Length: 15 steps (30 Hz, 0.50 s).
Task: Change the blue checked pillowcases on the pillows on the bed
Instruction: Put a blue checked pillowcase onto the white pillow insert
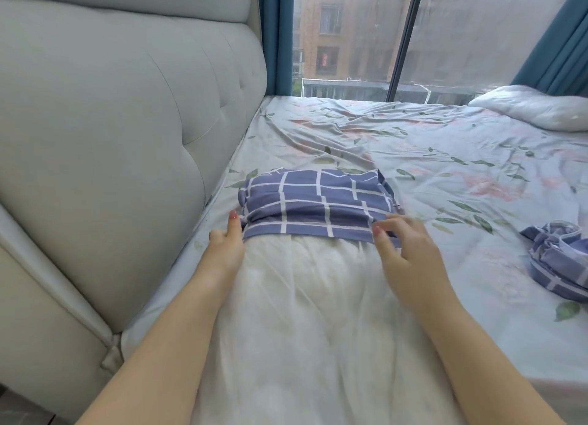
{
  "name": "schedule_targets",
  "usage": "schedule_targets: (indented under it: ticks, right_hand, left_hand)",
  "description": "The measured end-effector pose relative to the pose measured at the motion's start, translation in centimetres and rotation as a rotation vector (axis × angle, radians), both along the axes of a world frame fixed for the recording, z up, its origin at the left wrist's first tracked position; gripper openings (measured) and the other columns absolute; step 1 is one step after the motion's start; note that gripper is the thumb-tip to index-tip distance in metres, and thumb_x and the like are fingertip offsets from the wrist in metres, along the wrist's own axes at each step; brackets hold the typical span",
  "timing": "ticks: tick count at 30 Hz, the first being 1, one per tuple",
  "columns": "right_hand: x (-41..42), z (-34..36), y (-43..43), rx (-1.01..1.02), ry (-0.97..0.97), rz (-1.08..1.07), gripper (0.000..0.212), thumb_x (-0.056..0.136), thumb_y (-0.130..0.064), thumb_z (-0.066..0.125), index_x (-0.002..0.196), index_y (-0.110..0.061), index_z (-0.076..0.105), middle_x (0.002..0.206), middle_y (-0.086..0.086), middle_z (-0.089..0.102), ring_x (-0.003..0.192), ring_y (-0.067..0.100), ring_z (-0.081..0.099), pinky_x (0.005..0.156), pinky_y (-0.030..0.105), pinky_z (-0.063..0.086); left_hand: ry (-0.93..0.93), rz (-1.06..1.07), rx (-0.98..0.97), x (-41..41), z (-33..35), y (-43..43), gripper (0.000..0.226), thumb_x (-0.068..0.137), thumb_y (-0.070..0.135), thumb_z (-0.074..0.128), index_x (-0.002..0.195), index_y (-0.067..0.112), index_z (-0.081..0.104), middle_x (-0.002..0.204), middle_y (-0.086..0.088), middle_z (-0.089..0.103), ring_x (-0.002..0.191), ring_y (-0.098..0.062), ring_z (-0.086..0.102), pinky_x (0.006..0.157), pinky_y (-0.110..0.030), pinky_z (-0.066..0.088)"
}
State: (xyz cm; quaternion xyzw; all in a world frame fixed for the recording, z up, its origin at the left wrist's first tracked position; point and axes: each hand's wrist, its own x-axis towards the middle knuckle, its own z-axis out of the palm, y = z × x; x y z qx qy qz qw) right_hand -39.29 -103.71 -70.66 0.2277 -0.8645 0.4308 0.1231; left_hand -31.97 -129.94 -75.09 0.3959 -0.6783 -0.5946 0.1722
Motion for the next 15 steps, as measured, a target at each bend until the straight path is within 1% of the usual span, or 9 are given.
schedule_targets:
  ticks: [1, 3, 5, 6, 8, 10, 11, 13, 15]
  right_hand:
    - [0.7, 0.1, -0.6, 0.016, 0.038, 0.045, 0.015, 0.097, -0.025, 0.056, 0.095, -0.017, 0.068, 0.115, 0.001, 0.057, 0.112, 0.020, 0.049, 0.091, 0.025, 0.030]
    - [0.9, -0.5, -1.3, 0.172, 0.014, 0.074, 0.022, 0.097, -0.031, 0.053, 0.093, -0.016, 0.068, 0.130, -0.001, 0.053, 0.122, 0.022, 0.042, 0.095, 0.028, 0.028]
    - [0.3, -0.9, -1.0, 0.331, -0.072, 0.043, 0.026, 0.099, -0.032, 0.048, 0.101, -0.016, 0.069, 0.145, -0.003, 0.044, 0.133, 0.025, 0.032, 0.105, 0.033, 0.027]
    - [-0.2, -0.9, -0.7, 0.368, -0.108, 0.031, 0.028, 0.100, -0.032, 0.045, 0.106, -0.017, 0.069, 0.150, -0.005, 0.039, 0.136, 0.024, 0.027, 0.110, 0.037, 0.025]
    - [-0.9, -1.0, -0.3, 0.394, -0.174, 0.036, 0.031, 0.102, -0.032, 0.040, 0.115, -0.021, 0.067, 0.155, -0.010, 0.034, 0.140, 0.021, 0.021, 0.114, 0.043, 0.022]
    - [-1.1, -1.0, -0.2, 0.407, -0.167, 0.056, 0.034, 0.104, -0.032, 0.036, 0.120, -0.025, 0.065, 0.155, -0.014, 0.032, 0.142, 0.017, 0.019, 0.116, 0.047, 0.019]
    - [-1.0, -1.0, -0.2, 0.415, -0.140, 0.060, 0.035, 0.104, -0.033, 0.035, 0.122, -0.026, 0.064, 0.155, -0.015, 0.033, 0.142, 0.016, 0.019, 0.116, 0.046, 0.019]
    - [-0.8, -1.0, -0.2, 0.389, -0.079, 0.059, 0.037, 0.104, -0.032, 0.035, 0.128, -0.027, 0.061, 0.151, -0.014, 0.039, 0.141, 0.014, 0.024, 0.116, 0.044, 0.020]
    - [-0.8, -1.0, -0.1, 0.326, -0.057, 0.072, 0.038, 0.103, -0.034, 0.036, 0.131, -0.027, 0.060, 0.147, -0.013, 0.046, 0.139, 0.012, 0.029, 0.116, 0.043, 0.022]
  left_hand:
    - [0.016, 0.027, -0.084, 0.3, 0.7, 0.5, 0.106, 0.049, 0.103, 0.026, 0.114, 0.026, 0.058, 0.119, -0.003, 0.066, 0.112, -0.026, 0.060, 0.103, -0.047, 0.045]
    - [0.064, 0.032, -0.363, 1.2, 3.2, 2.1, 0.060, 0.082, 0.074, 0.042, 0.097, 0.019, 0.062, 0.109, -0.001, 0.061, 0.115, -0.026, 0.052, 0.108, -0.041, 0.037]
    - [0.099, -0.038, -0.595, 1.7, 3.9, 2.9, 0.040, 0.100, 0.043, 0.046, 0.088, 0.014, 0.071, 0.112, 0.005, 0.053, 0.121, -0.018, 0.037, 0.108, -0.029, 0.025]
    - [0.097, -0.112, -0.648, 1.8, 3.9, 3.1, 0.040, 0.102, 0.040, 0.045, 0.087, 0.016, 0.074, 0.119, 0.007, 0.053, 0.124, -0.015, 0.031, 0.108, -0.027, 0.021]
    - [0.026, -0.294, -0.658, 1.9, 3.5, 3.5, 0.046, 0.099, 0.055, 0.038, 0.097, 0.027, 0.075, 0.138, 0.012, 0.051, 0.134, -0.014, 0.024, 0.112, -0.028, 0.017]
    - [-0.101, -0.426, -0.707, 2.0, 2.9, 3.6, 0.061, 0.091, 0.074, 0.024, 0.113, 0.038, 0.069, 0.151, 0.018, 0.038, 0.143, -0.013, 0.016, 0.119, -0.039, 0.011]
    - [-0.151, -0.454, -0.712, 2.1, 3.0, 3.8, 0.066, 0.087, 0.077, 0.019, 0.121, 0.042, 0.064, 0.155, 0.021, 0.030, 0.146, -0.011, 0.012, 0.120, -0.045, 0.009]
    - [-0.213, -0.505, -0.720, 2.3, 3.6, 4.2, 0.066, 0.088, 0.069, 0.015, 0.139, 0.044, 0.048, 0.160, 0.024, 0.015, 0.148, -0.007, 0.004, 0.120, -0.052, 0.004]
    - [-0.232, -0.531, -0.679, 2.6, 4.0, 4.8, 0.056, 0.097, 0.061, 0.017, 0.148, 0.044, 0.033, 0.162, 0.023, 0.004, 0.148, -0.004, -0.002, 0.120, -0.051, -0.001]
